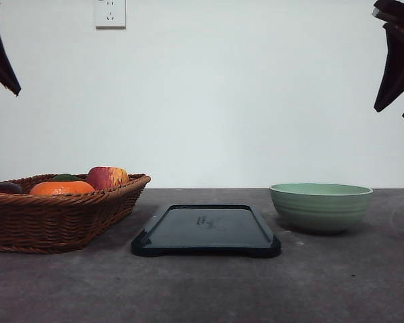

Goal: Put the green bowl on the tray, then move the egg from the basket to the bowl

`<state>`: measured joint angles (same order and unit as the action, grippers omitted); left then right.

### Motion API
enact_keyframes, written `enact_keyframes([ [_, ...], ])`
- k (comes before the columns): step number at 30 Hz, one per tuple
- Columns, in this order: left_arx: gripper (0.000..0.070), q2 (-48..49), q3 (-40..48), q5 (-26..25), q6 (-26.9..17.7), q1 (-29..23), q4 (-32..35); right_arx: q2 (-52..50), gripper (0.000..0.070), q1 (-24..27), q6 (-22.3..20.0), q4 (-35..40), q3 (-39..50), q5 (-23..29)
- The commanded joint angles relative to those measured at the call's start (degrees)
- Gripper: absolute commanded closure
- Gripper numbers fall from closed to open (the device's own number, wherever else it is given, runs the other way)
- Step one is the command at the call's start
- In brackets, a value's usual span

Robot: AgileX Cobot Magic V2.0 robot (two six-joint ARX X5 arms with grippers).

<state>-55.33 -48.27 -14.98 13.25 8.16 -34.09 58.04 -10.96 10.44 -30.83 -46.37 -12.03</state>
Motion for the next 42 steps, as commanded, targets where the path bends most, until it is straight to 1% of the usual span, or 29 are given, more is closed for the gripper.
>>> enact_keyframes([
  [1,0.0383,-0.3,-1.2,-0.2,-1.0,0.2,0.6,0.3,0.0394,-0.3,-0.1,0.3,-1.3,0.0],
  [4,0.0383,-0.3,-1.2,-0.2,-1.0,0.2,0.6,0.7,0.0395,-0.1,1.5,-0.3,-2.1,0.1],
  [6,0.0383,-0.3,-1.2,-0.2,-0.8,0.2,0.6,2.0,0.0395,0.4,1.6,-2.6,-4.3,0.3],
  [11,0.0383,-0.3,-1.2,-0.2,-0.5,0.2,0.6,9.4,0.0395,2.9,1.5,-10.4,-12.9,0.5],
  [15,0.0384,-0.3,-1.2,-0.2,-0.5,0.2,0.6,16.4,0.0395,4.5,0.3,-14.1,-19.2,0.6],
  [20,0.0385,-0.3,-1.2,-0.2,-0.5,0.2,0.6,24.0,0.0396,5.5,-1.0,-14.5,-24.0,0.4],
  [28,0.039,-0.3,-1.2,-0.1,-0.6,0.2,1.4,36.1,0.0397,5.5,-2.7,-14.4,-29.8,0.5],
  [36,0.039,-0.3,-1.2,-0.1,-0.5,0.2,3.0,44.3,0.0399,5.5,-3.6,-14.3,-33.2,0.4],
  [39,0.039,-0.3,-1.2,-0.1,-0.5,0.2,3.0,46.3,0.0443,5.5,-4.0,-14.1,-33.3,0.4],
  [42,0.039,-0.3,-1.2,-0.1,-0.5,0.2,3.0,47.9,0.0454,5.5,-4.1,-14.3,-33.3,0.4],
])
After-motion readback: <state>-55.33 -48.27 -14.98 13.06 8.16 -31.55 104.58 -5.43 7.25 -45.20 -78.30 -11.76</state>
